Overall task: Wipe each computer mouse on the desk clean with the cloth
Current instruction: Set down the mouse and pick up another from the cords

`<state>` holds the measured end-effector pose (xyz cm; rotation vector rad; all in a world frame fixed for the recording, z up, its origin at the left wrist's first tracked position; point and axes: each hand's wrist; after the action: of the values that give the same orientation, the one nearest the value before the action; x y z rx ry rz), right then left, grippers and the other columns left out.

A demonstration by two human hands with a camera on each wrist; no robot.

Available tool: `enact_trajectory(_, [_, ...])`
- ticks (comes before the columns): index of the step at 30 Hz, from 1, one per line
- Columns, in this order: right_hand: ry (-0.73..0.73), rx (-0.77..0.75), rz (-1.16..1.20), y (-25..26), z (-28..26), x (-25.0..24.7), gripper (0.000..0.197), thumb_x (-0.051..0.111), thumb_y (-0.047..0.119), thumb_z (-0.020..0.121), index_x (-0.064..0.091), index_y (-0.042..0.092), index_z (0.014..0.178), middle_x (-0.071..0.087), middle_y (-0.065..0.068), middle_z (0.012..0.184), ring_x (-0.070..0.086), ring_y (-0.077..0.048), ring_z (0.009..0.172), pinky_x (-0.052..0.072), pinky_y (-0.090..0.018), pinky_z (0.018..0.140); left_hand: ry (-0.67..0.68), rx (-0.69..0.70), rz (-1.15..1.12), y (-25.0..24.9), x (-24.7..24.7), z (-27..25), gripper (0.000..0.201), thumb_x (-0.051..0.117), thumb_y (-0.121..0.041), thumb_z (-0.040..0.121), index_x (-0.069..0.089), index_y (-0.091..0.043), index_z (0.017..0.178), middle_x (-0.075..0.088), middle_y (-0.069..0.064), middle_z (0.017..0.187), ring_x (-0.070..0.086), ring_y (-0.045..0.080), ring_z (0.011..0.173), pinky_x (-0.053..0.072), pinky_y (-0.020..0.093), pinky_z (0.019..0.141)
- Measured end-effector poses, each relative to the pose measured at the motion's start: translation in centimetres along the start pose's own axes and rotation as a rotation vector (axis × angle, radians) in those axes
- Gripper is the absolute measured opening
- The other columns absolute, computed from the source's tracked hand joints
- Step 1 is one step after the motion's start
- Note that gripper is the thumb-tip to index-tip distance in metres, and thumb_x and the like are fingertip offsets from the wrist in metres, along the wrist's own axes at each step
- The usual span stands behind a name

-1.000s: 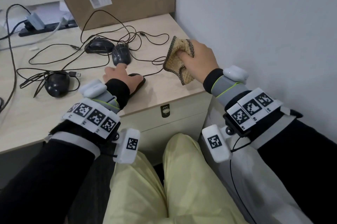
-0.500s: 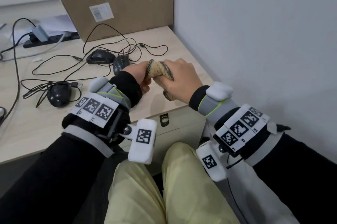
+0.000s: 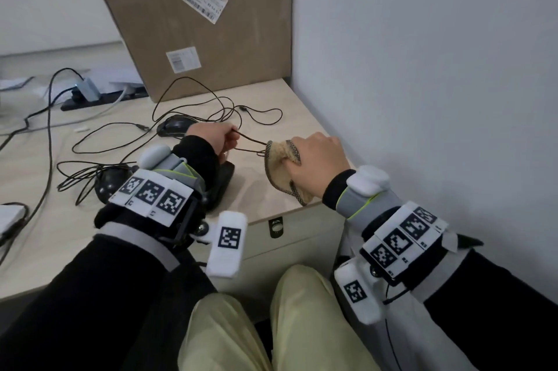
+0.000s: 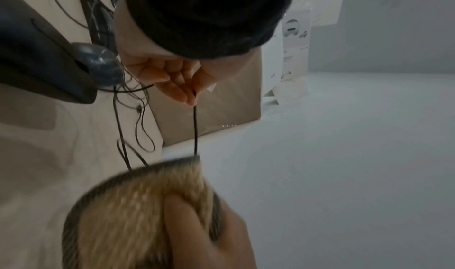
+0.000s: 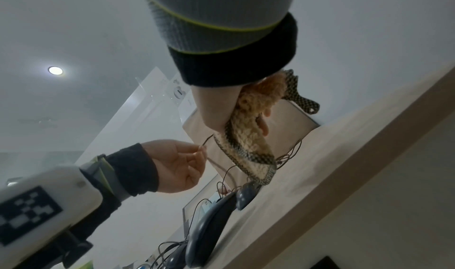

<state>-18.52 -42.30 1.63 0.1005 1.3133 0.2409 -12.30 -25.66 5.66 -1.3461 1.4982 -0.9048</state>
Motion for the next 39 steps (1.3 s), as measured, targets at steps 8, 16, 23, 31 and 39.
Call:
enact_trajectory(8, [-0.044, 0.082, -0.02, -3.0, 0.4, -1.5, 0.025, 0.047, 0.038, 0.081, 0.057, 0.018, 0.09, 0.063, -0.007, 0.097, 0.048, -0.025, 0.111, 0.027, -0.037, 0.093, -0.203, -0.003, -0.249, -1.1, -4.3, 2.3, 0.034, 0.033, -0.017, 0.101, 0.046, -0.016, 0.07, 0.043, -0.009, 0.024, 0.042, -0.001, 0.021, 0.025, 0.01, 0.024])
enact_trajectory(16, [-0.105, 0.028, 0.325, -1.7, 0.3, -1.0, 0.024, 0.038, 0.036, 0.073, 0.042, 0.013, 0.074, 0.049, -0.009, 0.064, 0.04, -0.029, 0.071, 0.029, -0.034, 0.061, -0.15, -0.055, -0.369, 0.8, -2.5, 1.8, 0.033, 0.033, -0.02, 0.1, 0.043, -0.013, 0.07, 0.05, -0.008, 0.031, 0.049, 0.003, 0.025, 0.034, 0.016, 0.04])
enact_trajectory(23, [-0.089, 0.021, 0.394, -0.3, 0.3, -1.0, 0.017, 0.042, 0.037, 0.076, 0.041, 0.02, 0.076, 0.047, -0.002, 0.058, 0.049, -0.034, 0.064, 0.046, -0.041, 0.062, -0.009, -0.124, -0.322, 0.9, -0.1, 0.5, 0.022, 0.033, -0.015, 0.098, 0.046, -0.009, 0.082, 0.054, 0.003, 0.075, 0.053, 0.012, 0.061, 0.041, 0.014, 0.038])
enact_trajectory(31, [-0.111, 0.19, 0.501, 0.2, 0.9, -1.5, 0.018, 0.049, 0.03, 0.083, 0.049, 0.013, 0.078, 0.06, -0.008, 0.072, 0.055, -0.032, 0.075, 0.049, -0.041, 0.072, 0.016, -0.137, -0.02, 0.8, 0.5, -0.7, 0.013, 0.042, -0.025, 0.096, 0.047, -0.015, 0.1, 0.059, 0.006, 0.074, 0.05, 0.012, 0.045, 0.035, 0.019, 0.045])
enact_trajectory(39, [-0.127, 0.216, 0.524, 0.8, 1.5, -1.2, 0.02, 0.049, 0.034, 0.081, 0.052, 0.014, 0.08, 0.062, -0.006, 0.076, 0.056, -0.031, 0.078, 0.05, -0.041, 0.073, -0.158, 0.002, -0.234, 0.0, 0.1, -1.7, 0.025, 0.039, -0.026, 0.093, 0.041, -0.013, 0.072, 0.039, 0.003, 0.061, 0.037, 0.016, 0.048, 0.027, 0.018, 0.043])
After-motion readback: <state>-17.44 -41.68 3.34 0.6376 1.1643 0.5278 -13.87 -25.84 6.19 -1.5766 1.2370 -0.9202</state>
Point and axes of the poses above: each hand's wrist, its own z-axis towards the middle knuckle, its own x-axis out of the palm, y = z × x
